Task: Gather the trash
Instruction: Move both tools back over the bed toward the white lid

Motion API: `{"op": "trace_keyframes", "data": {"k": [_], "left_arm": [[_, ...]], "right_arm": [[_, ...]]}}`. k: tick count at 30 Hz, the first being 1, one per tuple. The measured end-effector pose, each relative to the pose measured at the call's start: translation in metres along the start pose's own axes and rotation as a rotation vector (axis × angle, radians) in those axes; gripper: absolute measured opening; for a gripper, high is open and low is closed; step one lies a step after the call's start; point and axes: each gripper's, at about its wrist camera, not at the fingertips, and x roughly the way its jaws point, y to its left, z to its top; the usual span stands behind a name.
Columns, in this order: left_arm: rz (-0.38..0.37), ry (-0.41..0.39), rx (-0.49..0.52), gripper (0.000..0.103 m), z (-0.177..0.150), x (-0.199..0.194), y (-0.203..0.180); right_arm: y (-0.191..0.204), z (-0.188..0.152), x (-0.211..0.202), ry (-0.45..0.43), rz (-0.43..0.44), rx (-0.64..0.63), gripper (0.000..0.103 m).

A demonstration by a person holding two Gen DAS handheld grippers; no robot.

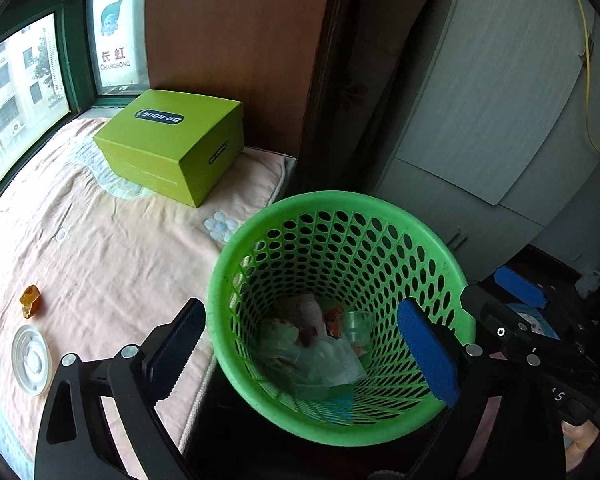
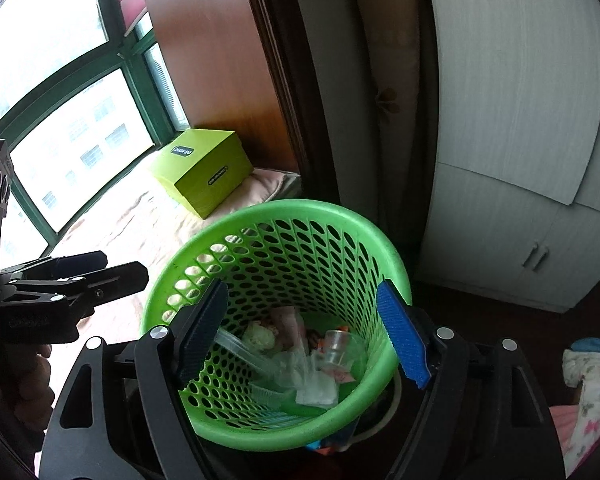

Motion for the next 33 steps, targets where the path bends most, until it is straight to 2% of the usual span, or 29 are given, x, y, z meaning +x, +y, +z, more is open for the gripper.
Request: {"op": "trace_keyframes", "data": {"k": [5, 14, 24, 33], "left_arm": [[0.023, -0.010, -0.039, 0.093, -0.004, -0.009, 0.018], [0.121, -0.017, -0.137, 0.094, -0.019, -0.025, 0.071], [0.282, -0.013, -0.273, 0.094, -0.048, -0.043, 0.159], [0.397, 0.062, -0.374, 0.095, -0.086, -0.037, 0.246]], "right_arm": [[0.011, 0.001, 0.000, 0.002, 0.021, -0.018, 0.077], [0.041, 0.005, 0.007, 0.019, 0.077, -0.066, 0.079], [0.088, 0.009, 0.021, 0.037, 0.140, -0.142, 0.079], [0.136, 0.012, 0.042, 0.076, 0.197, -0.216, 0.080]]}}
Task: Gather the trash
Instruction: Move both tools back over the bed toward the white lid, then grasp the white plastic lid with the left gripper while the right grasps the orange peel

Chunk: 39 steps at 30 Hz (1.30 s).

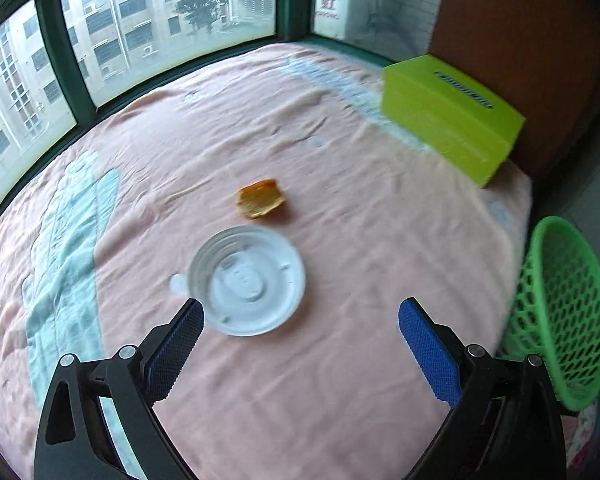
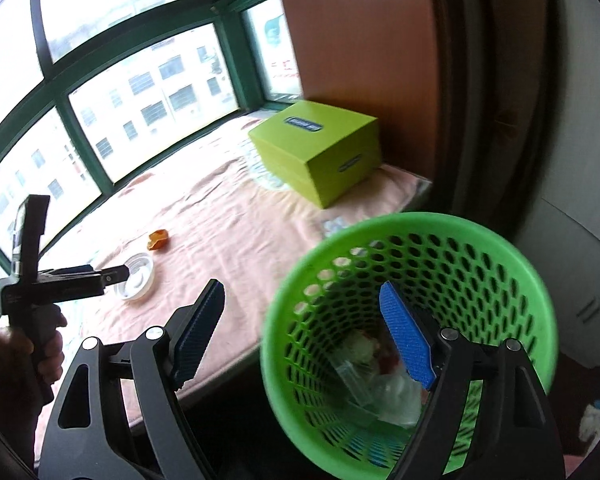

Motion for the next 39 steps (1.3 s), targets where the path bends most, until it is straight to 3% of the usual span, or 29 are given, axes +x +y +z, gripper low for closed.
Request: {"op": "trace_keyframes", "data": {"k": [5, 28, 39], "left_arm": [[-0.021, 0.038, -0.006, 0.095, -0.006, 0.021, 0.023], [-0.040, 0.137, 0.019, 0.095, 0.001, 0.089, 0.043], [-0.061, 0.088, 0.004, 0.088, -0.002, 0.075, 0.053]], "right_arm": [[0.020, 0.004, 0.016, 0.024, 0.021, -0.034, 0.080], [0.076, 0.017, 0.082, 0.126, 0.075, -0.111, 0.080], [0.096, 0.024, 0.107, 0.158, 0.105, -0.135, 0.079]]}}
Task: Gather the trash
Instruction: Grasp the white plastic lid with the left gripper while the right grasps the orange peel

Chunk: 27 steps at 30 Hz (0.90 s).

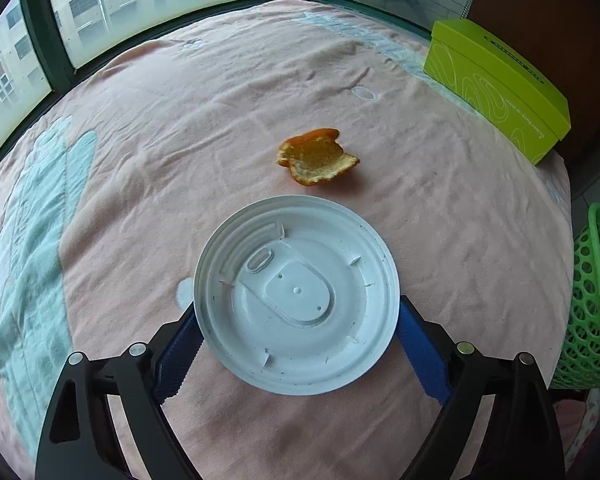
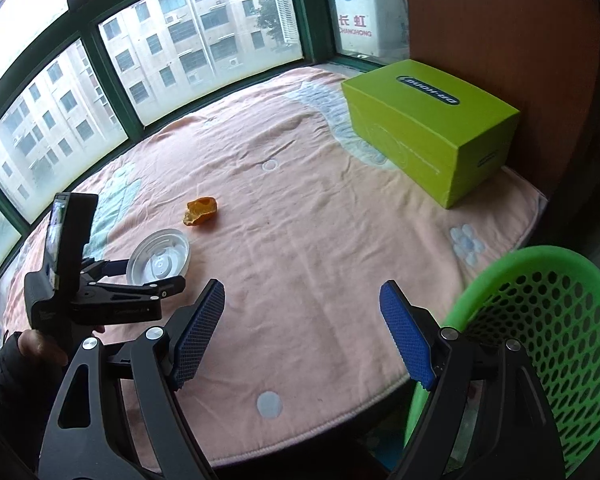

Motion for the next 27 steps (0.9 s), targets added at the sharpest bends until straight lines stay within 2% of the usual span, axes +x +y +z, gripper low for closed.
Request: {"op": "trace_keyframes", "data": {"k": [10, 15, 23, 27], "left_arm": [[0.034, -0.070, -0.109, 0.087, -0.010, -0.046, 0.045], [0.035, -0.096, -0.149, 0.087, -0.019, -0.063, 0.063], [0.025, -0.104, -0.189, 0.087, -0.027, -0.068, 0.079], [0.021, -0.103, -0.201, 0.087, -0.029, -0.067, 0.083]], "right_arm": [[0.042, 0.025, 0.051, 0.061, 0.112, -0.043, 0.079], [0.070, 0.036, 0.083, 0.085, 0.146, -0.102, 0.071], [0.096, 0.046, 0.138, 0.152, 0.165, -0.128, 0.060], [0.102, 0.052, 0.161, 0.178, 0.148, -0.128, 0.060]]}}
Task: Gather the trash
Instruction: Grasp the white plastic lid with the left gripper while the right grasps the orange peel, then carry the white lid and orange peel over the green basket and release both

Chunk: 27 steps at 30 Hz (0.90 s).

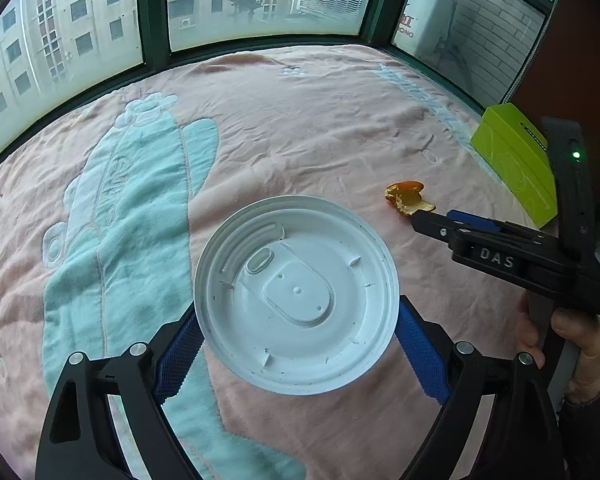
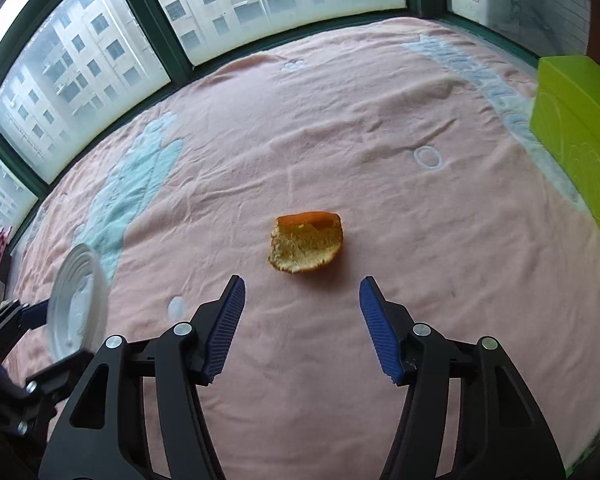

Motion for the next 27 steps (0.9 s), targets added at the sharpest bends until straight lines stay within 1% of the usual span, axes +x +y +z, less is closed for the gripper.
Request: {"op": "trace_keyframes", "data": {"k": [4, 8, 10, 12, 14, 16, 21, 25, 27], "left_arm": [[-0.007, 0.002, -0.008, 0.087, 0.001, 0.001, 0.002], [-0.010, 0.007, -0.012, 0.087, 0.002, 0.004, 0.002], [-0.013, 0.010, -0.016, 0.087, 0.002, 0.005, 0.003], [-0.014, 0.012, -0.019, 0.087, 0.002, 0.006, 0.003], [-0.014, 0.015, -0.021, 0.087, 0.002, 0.007, 0.004], [-0.012, 0.019, -0.028, 0.087, 0.001, 0.007, 0.005], [-0.011, 0.014, -0.023, 0.087, 0.000, 0.003, 0.004], [-0.011, 0.005, -0.020, 0.087, -0.001, -0.003, 0.000], [-0.011, 0.000, -0.013, 0.087, -0.002, -0.007, -0.005]], "right_arm": [[0.000, 0.008, 0.017, 0.019, -0.013, 0.006, 0.059], [0.005, 0.013, 0.022, 0.014, -0.035, -0.011, 0.059], [0.009, 0.013, 0.024, 0.011, -0.062, -0.030, 0.059], [0.013, 0.010, 0.025, 0.008, -0.111, -0.066, 0.052], [0.017, 0.009, 0.027, 0.007, -0.141, -0.099, 0.049], [0.019, 0.008, 0.027, 0.003, -0.159, -0.118, 0.045], [0.014, 0.002, 0.016, -0.015, -0.121, -0.090, 0.033], [0.012, -0.008, -0.007, -0.041, -0.087, -0.071, 0.031], [0.009, -0.013, -0.020, -0.055, -0.055, -0.054, 0.030]]}}
